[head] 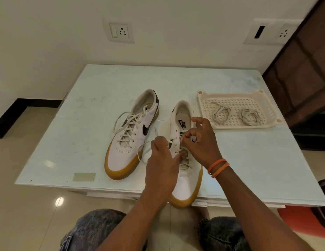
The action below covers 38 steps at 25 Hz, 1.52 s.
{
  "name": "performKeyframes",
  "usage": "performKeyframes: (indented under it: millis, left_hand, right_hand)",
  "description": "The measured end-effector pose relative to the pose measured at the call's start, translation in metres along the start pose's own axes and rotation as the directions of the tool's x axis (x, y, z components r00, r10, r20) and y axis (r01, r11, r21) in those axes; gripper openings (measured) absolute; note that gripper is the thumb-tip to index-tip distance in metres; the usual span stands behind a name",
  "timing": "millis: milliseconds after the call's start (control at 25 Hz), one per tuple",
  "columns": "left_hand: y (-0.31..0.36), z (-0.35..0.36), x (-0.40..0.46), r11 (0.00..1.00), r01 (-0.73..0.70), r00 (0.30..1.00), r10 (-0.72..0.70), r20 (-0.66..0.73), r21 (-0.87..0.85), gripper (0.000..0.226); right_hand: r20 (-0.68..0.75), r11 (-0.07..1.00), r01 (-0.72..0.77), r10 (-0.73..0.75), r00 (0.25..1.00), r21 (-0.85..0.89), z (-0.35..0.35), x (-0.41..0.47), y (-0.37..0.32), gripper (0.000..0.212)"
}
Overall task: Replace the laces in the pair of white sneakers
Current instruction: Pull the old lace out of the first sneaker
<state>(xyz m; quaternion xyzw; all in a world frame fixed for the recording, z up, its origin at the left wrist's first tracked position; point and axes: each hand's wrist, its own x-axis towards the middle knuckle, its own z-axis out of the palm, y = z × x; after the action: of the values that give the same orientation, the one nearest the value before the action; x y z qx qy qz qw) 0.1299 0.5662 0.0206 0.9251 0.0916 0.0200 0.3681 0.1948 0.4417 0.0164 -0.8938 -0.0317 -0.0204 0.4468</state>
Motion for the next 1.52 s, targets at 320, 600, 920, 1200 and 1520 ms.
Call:
performKeyframes:
  millis: [320, 600, 920, 1200, 1520]
  left_hand:
    - [0.001, 0.000, -0.013, 0.999, -0.036, 0.999, 0.036, 0.023, 0.029, 0.040]
    - [-0.007, 0.003, 0.000, 1.000, 0.000, 0.999, -0.001, 0.051, 0.013, 0.032]
    - [-0.002, 0.009, -0.002, 0.997, -0.014, 0.998, 0.009, 0.061, 0.081, 0.031]
    - [-0.004, 0.008, -0.001, 0.997, -0.041, 0.998, 0.038, 0.050, 0.060, 0.030]
    - [0.006, 0.014, 0.002, 0.996, -0.006, 0.999, 0.002, 0.038, 0.094, 0.039]
  right_hand:
    - [-0.099, 0.700, -0.246, 0.414, 0.905, 0.671, -0.012, -0.034, 0.008, 0.021]
    - [-0.139, 0.938, 0.092, -0.146, 0.979, -0.333, 0.004, -0.029, -0.002, 0.010]
    - [-0.129, 0.830, -0.268, 0.373, 0.919, 0.488, -0.025, -0.030, 0.002, 0.015]
    - [-0.229, 0.973, -0.202, 0.224, 0.947, 0.113, -0.029, -0.047, 0.015, 0.020]
    - [-0.193, 0.927, 0.053, -0.133, 0.972, -0.372, -0.001, -0.027, 0.010, 0.015]
